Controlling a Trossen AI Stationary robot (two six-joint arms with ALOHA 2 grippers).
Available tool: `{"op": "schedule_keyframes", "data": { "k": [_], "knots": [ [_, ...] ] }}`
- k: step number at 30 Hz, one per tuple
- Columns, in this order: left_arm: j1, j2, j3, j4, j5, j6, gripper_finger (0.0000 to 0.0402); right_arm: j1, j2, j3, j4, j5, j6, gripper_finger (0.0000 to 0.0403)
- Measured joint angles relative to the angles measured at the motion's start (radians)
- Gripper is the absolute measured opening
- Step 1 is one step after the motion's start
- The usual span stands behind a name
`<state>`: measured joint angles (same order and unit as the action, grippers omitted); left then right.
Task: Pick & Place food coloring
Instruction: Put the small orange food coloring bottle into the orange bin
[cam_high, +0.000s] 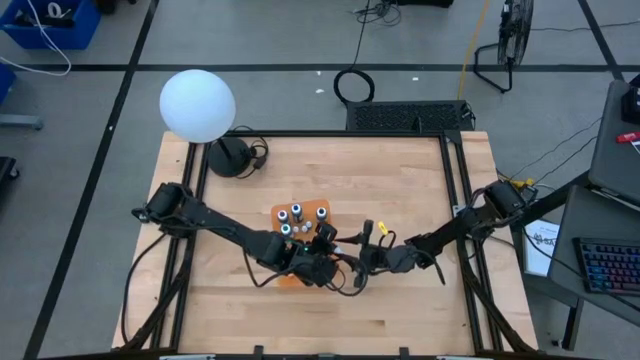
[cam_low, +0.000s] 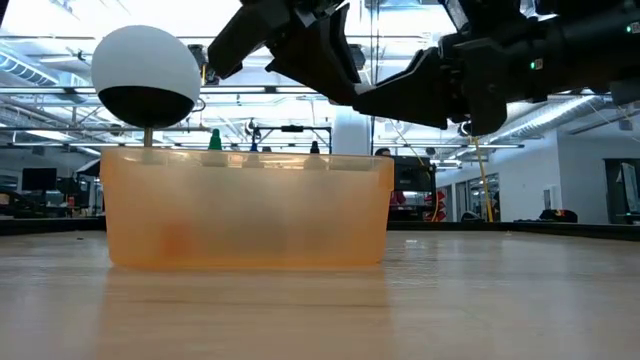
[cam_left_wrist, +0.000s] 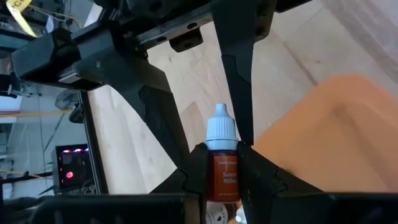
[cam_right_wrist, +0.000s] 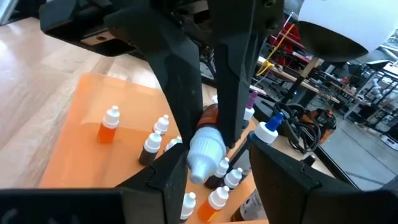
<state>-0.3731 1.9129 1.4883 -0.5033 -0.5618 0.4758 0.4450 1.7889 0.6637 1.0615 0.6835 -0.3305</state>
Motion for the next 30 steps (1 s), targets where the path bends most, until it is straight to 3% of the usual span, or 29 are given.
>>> {"op": "schedule_keyframes", "data": {
  "k": [8,16,27,30],
  "knots": [
    [0.001,0.000,0.001,0.000,0.001,-0.009,0.0063,0.001,0.000,0.000,0.003,-0.001,0.000,0.0141],
    [0.002,-0.002,0.002,0.001,-0.006,-0.048,0.0077,0.025,0.001,-0.001,0.005,0.020,-0.055,0.0040],
    [-0.001,-0.015,0.003,-0.007,0.034,-0.198,0.0082,0.053,-0.008,0.000,0.010,0.004,-0.077,0.0039],
    [-0.007,-0.044,0.002,-0.026,0.095,-0.223,0.0082,0.054,-0.011,0.020,-0.020,-0.003,-0.071,0.0039]
  ]
}}
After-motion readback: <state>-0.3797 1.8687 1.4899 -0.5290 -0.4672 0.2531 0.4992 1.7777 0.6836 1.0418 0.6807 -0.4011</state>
